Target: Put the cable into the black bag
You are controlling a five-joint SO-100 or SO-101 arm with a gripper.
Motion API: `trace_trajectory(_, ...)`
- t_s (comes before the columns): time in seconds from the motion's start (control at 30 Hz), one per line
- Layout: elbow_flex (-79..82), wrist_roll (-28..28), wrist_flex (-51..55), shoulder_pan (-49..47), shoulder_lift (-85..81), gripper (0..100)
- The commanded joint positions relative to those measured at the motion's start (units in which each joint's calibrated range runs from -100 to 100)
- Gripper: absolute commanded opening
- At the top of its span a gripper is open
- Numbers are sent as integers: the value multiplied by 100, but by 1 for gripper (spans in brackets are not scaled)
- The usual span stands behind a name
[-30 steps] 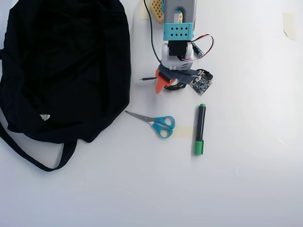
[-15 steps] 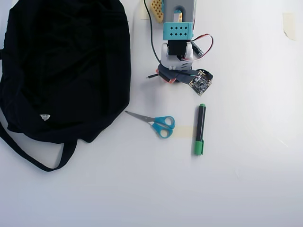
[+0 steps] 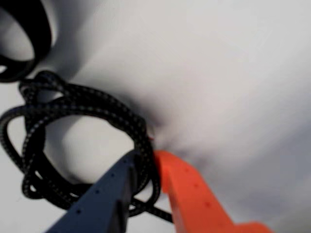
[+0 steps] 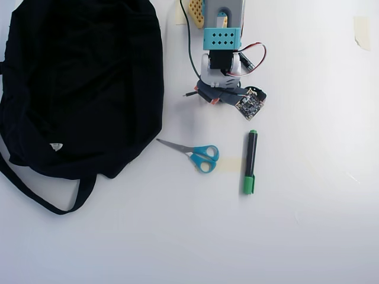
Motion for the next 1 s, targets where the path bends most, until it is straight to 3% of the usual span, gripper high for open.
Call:
trace_trajectory(0.0, -118, -10, 40, -17, -170, 2)
trace_trajectory(0.47, -154, -31, 625, -32, -925, 2)
trace_trajectory(0.97, -271, -692, 927, -85, -2544, 2)
